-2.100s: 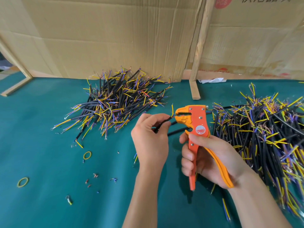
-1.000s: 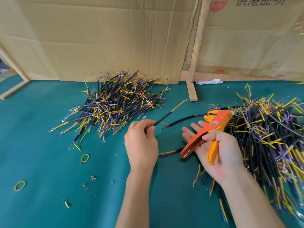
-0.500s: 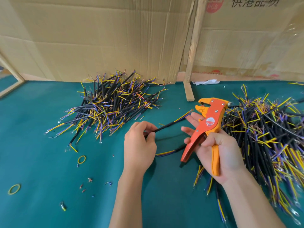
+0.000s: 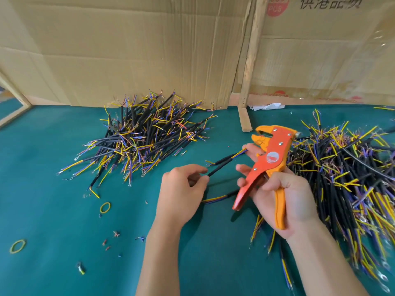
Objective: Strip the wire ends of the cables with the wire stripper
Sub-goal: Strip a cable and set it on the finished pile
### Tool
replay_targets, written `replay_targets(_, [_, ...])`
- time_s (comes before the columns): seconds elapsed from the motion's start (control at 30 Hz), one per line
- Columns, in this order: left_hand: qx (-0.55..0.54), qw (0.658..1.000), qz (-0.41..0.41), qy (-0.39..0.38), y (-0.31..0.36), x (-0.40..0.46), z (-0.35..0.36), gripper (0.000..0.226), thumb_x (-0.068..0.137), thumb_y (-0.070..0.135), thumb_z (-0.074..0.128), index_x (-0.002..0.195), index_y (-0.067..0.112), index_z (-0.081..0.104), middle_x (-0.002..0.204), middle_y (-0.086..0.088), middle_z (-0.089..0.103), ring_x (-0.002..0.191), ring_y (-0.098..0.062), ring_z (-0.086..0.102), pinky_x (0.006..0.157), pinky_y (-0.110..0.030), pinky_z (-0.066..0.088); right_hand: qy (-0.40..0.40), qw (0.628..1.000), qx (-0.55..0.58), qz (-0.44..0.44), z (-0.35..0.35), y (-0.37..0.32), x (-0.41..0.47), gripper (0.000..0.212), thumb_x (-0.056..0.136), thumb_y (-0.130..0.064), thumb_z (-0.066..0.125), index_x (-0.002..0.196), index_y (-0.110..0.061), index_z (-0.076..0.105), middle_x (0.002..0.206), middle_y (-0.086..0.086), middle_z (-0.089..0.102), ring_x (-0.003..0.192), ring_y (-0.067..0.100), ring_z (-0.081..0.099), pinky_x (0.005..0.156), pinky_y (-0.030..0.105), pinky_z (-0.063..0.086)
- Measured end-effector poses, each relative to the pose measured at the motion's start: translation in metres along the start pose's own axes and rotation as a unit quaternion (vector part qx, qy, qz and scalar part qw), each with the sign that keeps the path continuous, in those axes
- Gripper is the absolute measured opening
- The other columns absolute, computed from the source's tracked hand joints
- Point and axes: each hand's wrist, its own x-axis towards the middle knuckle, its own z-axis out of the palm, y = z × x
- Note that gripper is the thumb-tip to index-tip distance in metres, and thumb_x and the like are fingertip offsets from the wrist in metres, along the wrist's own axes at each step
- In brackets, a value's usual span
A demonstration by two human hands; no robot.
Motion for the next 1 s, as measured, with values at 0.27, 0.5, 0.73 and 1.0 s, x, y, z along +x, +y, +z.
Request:
replay_targets(0.27, [-0.454, 0.872, -0.060, 0.171, 0.014, 0.006, -0.012, 0.009, 0.086, 0.005, 0.073, 0.083, 0.014, 0.073, 0.072, 0.002, 0.067, 0.062, -0.011, 0.058, 0.055, -0.018, 0.043, -0.018, 0.999, 0.000, 0.046, 0.002, -0.001, -0.002, 0.080, 0.053, 0.007, 0.036, 0.129, 0.007, 0.061, 0.121, 0.025, 0.066, 0.083, 0.032, 0.068, 0.070, 0.039, 0.054])
replay_targets(0.5, [-0.599, 0.767, -0.097, 0.206, 0.012, 0.007, -0.030, 0.014, 0.101, 0.021, 0.055, 0.102, 0.020, 0.069, 0.085, 0.001, 0.069, 0.078, -0.012, 0.067, 0.072, -0.021, 0.054, -0.174, 0.953, -0.054, 0.242, 0.020, 0.019, -0.012, 0.073, 0.050, 0.010, 0.041, 0.118, 0.010, 0.067, 0.125, 0.038, 0.060, 0.075, 0.035, 0.066, 0.066, 0.043, 0.054])
replay_targets(0.73, [-0.519, 0.814, -0.094, 0.243, 0.008, 0.006, -0.034, 0.009, 0.100, 0.013, 0.057, 0.102, 0.014, 0.065, 0.070, -0.004, 0.069, 0.050, -0.008, 0.052, 0.040, -0.015, 0.033, -0.223, 0.915, -0.101, 0.322, 0.021, 0.020, -0.013, 0.064, 0.061, 0.011, 0.048, 0.123, 0.011, 0.063, 0.125, 0.037, 0.061, 0.074, 0.036, 0.065, 0.065, 0.042, 0.053])
replay_targets(1.0, [-0.376, 0.910, -0.037, 0.171, 0.013, 0.004, -0.014, 0.006, 0.098, 0.010, 0.061, 0.104, 0.012, 0.061, 0.076, -0.012, 0.075, 0.049, -0.017, 0.063, 0.035, -0.019, 0.034, -0.103, 0.979, -0.026, 0.172, 0.006, 0.003, -0.005, 0.067, 0.055, 0.007, 0.054, 0.119, 0.005, 0.070, 0.115, 0.030, 0.067, 0.075, 0.032, 0.065, 0.067, 0.042, 0.058])
